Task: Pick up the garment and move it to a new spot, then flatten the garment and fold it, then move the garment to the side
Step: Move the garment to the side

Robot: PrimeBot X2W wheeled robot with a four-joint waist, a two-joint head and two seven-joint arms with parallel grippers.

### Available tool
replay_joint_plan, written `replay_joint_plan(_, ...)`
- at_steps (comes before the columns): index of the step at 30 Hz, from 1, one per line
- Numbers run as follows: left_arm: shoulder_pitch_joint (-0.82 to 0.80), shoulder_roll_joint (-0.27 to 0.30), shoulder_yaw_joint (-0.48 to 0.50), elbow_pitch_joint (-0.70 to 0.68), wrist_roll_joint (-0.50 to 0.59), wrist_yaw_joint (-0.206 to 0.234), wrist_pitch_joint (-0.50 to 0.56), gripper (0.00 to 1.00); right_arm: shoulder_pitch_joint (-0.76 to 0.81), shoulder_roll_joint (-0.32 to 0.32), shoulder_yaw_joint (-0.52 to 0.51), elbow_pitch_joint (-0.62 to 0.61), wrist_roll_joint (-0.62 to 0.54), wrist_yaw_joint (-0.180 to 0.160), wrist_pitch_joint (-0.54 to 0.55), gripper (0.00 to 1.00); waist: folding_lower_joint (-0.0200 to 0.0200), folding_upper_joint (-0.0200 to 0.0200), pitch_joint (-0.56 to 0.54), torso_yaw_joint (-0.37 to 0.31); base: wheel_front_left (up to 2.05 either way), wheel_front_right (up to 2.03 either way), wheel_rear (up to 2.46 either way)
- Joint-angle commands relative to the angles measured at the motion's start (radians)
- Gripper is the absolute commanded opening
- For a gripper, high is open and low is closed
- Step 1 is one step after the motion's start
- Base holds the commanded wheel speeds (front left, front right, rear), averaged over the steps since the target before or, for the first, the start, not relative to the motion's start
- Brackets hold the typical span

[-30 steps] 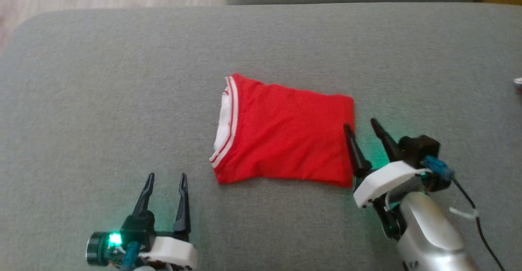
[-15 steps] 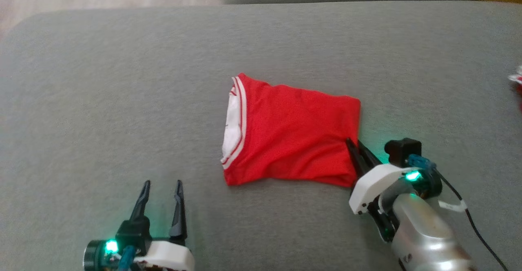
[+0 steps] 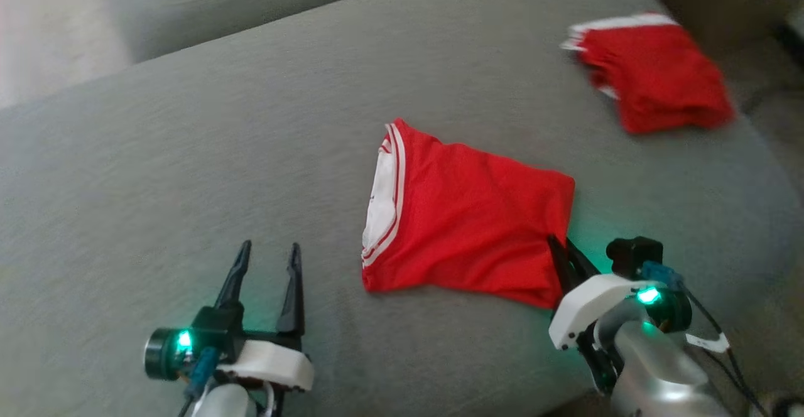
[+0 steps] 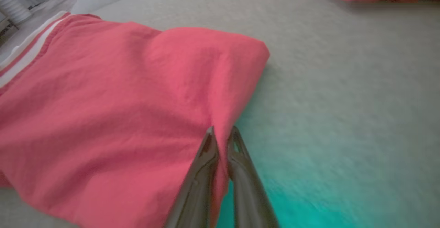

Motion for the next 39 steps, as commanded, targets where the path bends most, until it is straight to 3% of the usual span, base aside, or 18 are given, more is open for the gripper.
replay_joint_plan(1,-0.031,0.002,0.016,-0.030,-0.001,-0.004,-0.008,1.00,0.027,-0.007,0.019,-0.004,0.011,-0.001,-0.004,0.00,0.0000,0.0000,0.013,-0.143,0.00,0.00,0.00)
replay_joint_plan(5,-0.053,0.002,-0.014,-0.021,0.004,-0.019,-0.008,1.00,0.049,-0.007,0.003,-0.044,0.021,-0.001,-0.005,0.00,0.0000,0.0000,0.037,-0.185,0.00,0.00,0.00)
replay_joint_plan(14,-0.052,0.002,0.007,-0.007,0.029,-0.029,-0.008,1.00,-0.034,-0.021,-0.012,-0.127,-0.056,-0.001,-0.005,0.00,0.0000,0.0000,0.067,-0.186,0.00,0.00,0.00)
replay_joint_plan(23,-0.054,0.002,0.015,-0.001,0.081,-0.047,-0.008,1.00,-0.364,-0.171,-0.009,-0.064,-0.171,-0.001,0.060,0.00,0.0000,0.0000,0.125,-0.087,0.00,0.00,0.00)
replay_joint_plan(26,-0.063,0.003,0.020,0.000,0.093,-0.050,-0.008,1.00,-0.456,-0.237,-0.063,0.003,-0.214,-0.001,0.092,0.00,0.0000,0.0000,0.142,-0.051,0.00,0.00,0.00)
replay_joint_plan(31,-0.084,0.003,0.029,-0.003,0.108,-0.049,-0.008,1.00,-0.548,-0.362,-0.246,0.116,-0.299,-0.001,0.110,0.00,0.0000,0.0000,0.166,-0.005,0.00,0.00,0.00)
replay_joint_plan(32,-0.088,0.003,0.032,-0.004,0.110,-0.046,-0.008,1.00,-0.558,-0.381,-0.290,0.128,-0.320,-0.001,0.103,0.20,0.0000,0.0000,0.170,0.000,0.00,0.00,0.00)
replay_joint_plan(33,-0.090,0.003,0.036,-0.004,0.111,-0.044,-0.008,1.00,-0.563,-0.395,-0.333,0.136,-0.340,-0.001,0.094,1.00,0.0000,0.0000,0.172,0.004,0.00,0.00,0.00)
replay_joint_plan(39,-0.094,0.004,0.056,-0.006,0.114,-0.037,-0.008,1.00,-0.558,-0.378,-0.489,0.121,-0.459,-0.001,0.049,1.00,0.0000,0.0000,0.169,0.009,0.00,0.00,0.00)
